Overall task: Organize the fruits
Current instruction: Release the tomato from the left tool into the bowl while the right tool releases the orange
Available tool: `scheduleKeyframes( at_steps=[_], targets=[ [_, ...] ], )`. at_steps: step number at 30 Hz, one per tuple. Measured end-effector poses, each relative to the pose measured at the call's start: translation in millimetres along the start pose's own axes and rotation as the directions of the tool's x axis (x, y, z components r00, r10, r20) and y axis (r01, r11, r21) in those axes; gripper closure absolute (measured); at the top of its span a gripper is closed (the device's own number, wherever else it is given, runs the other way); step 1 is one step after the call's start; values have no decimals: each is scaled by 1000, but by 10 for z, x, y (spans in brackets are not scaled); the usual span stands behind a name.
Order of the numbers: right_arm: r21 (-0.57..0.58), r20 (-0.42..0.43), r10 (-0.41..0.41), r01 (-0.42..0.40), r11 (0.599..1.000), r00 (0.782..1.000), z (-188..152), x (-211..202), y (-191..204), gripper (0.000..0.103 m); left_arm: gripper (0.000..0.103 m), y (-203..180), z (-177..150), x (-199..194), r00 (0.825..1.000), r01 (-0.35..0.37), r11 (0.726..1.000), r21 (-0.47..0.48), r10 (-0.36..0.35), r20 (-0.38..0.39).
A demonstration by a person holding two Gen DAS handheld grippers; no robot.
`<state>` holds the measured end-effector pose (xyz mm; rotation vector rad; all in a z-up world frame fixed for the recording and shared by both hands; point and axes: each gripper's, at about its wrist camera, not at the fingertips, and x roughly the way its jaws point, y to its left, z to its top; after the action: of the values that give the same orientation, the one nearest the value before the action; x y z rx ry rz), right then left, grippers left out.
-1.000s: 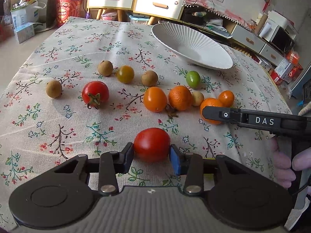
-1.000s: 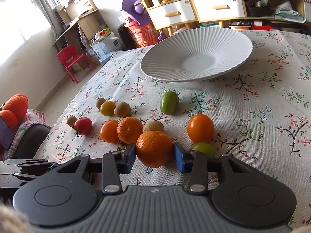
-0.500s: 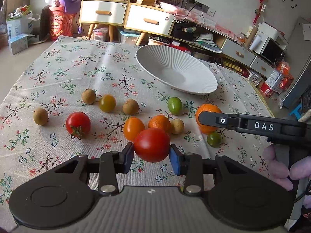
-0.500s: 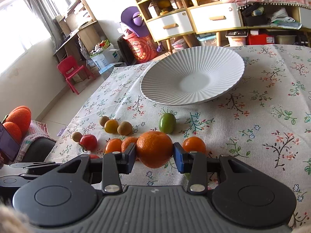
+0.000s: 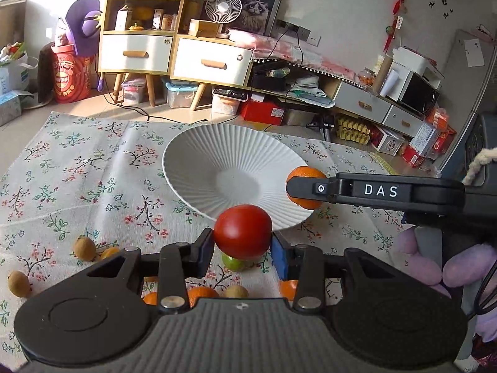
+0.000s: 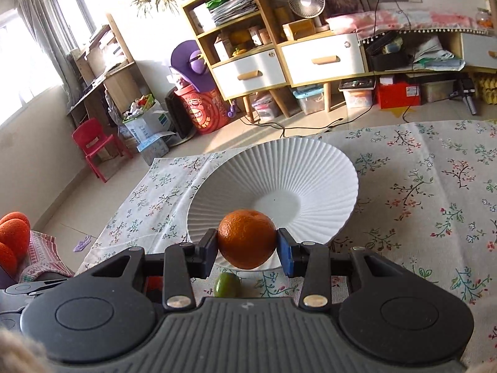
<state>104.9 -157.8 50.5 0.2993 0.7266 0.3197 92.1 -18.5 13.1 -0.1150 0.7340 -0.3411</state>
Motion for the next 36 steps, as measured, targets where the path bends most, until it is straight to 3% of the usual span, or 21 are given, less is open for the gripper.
scheduleKeyframes(
  at_steps=[17, 30, 36],
  targets=[
    [83, -90, -42, 49, 995, 995, 270, 705, -267, 66, 68, 31, 328, 925, 999, -21, 993, 113, 24, -23],
    [104, -90, -31, 40, 994, 995, 353, 754, -301, 64, 67, -16, 369, 1075, 999, -26, 978, 205, 31, -20],
    [100, -87, -34, 43, 994, 996, 377, 756, -270, 59, 60, -2, 389, 1080, 999, -15, 976, 216, 21, -28]
  ],
)
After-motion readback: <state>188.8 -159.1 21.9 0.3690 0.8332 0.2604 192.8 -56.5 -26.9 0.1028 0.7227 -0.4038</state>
